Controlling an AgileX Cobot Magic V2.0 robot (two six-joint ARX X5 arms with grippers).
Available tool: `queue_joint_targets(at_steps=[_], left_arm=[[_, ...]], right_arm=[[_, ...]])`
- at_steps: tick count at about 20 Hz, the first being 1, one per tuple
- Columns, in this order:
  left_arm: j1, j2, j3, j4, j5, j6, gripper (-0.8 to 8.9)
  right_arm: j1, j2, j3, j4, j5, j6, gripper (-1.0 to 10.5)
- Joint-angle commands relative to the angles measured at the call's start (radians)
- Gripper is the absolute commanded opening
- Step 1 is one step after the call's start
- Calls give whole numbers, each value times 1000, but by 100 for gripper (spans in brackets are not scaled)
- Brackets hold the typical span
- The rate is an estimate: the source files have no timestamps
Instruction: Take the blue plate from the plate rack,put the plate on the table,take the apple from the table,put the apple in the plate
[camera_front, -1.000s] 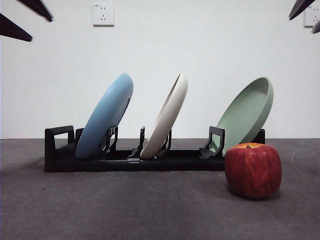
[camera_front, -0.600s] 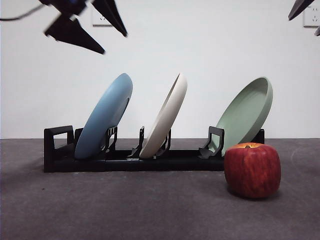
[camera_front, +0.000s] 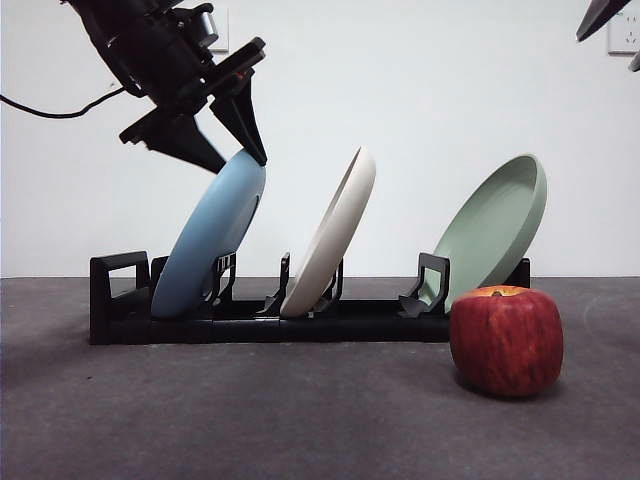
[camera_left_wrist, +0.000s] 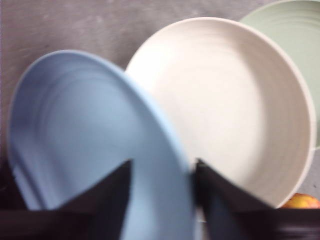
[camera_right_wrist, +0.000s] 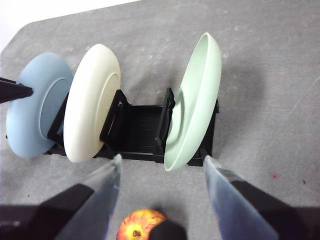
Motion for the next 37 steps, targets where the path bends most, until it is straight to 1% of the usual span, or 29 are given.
queue_joint_targets(at_steps=[1, 3, 6, 7, 10, 12, 15, 17, 19, 21, 23, 25, 27, 29, 30, 31, 32, 35, 37], left_arm=[[2, 3, 6, -8, -10, 23, -9], [1, 1, 42, -44, 14, 23, -8], [0, -9, 157, -133, 64, 23, -8], [-5, -11, 201, -168, 66, 23, -9], [-24, -36, 363, -329, 64, 81, -8], [-55, -77, 434, -426, 64, 124, -9], [-116, -190, 444, -513, 51, 169, -9], [-182, -271, 444, -602, -19, 182, -8], [-282, -341, 444, -692, -161, 187, -9], [-399, -378, 444, -752, -275, 161, -9], [-525, -386, 441, -796, -407, 118, -8], [-648, -385, 431, -824, -585, 65, -9], [-763, -385, 380, -821, -737, -6, -9], [-850, -385, 293, -820, -879, -87, -9], [-874, -385, 241, -819, -922, -119, -9], [-891, -385, 185, -811, -938, -146, -9], [-903, -384, 123, -786, -933, -165, -9], [-937, -384, -76, -634, -926, -189, -9], [-940, -373, -179, -513, -870, -188, -9]], right_arm=[[2, 0, 5, 5, 3, -8, 282], [2, 0, 5, 3, 3, -8, 282], [2, 0, 5, -9, 3, -8, 282], [2, 0, 5, -10, 3, -8, 282], [2, 0, 5, -18, 3, -8, 282], [2, 0, 5, -19, 3, -8, 282], [2, 0, 5, -23, 3, -8, 282], [2, 0, 5, -26, 3, -8, 282], [2, 0, 5, -33, 3, -8, 282], [2, 0, 5, -41, 3, -4, 282], [2, 0, 5, -46, 3, -4, 282], [2, 0, 5, -52, 3, -4, 282], [1, 0, 5, -69, 3, -5, 282], [1, -1, 5, -72, 4, -5, 282], [1, -1, 5, -73, 4, -5, 282], [1, -1, 5, -73, 3, -5, 282], [1, -1, 5, -73, 3, -5, 282], [1, -1, 5, -74, 4, -5, 282], [1, 0, 5, -74, 4, -5, 282]])
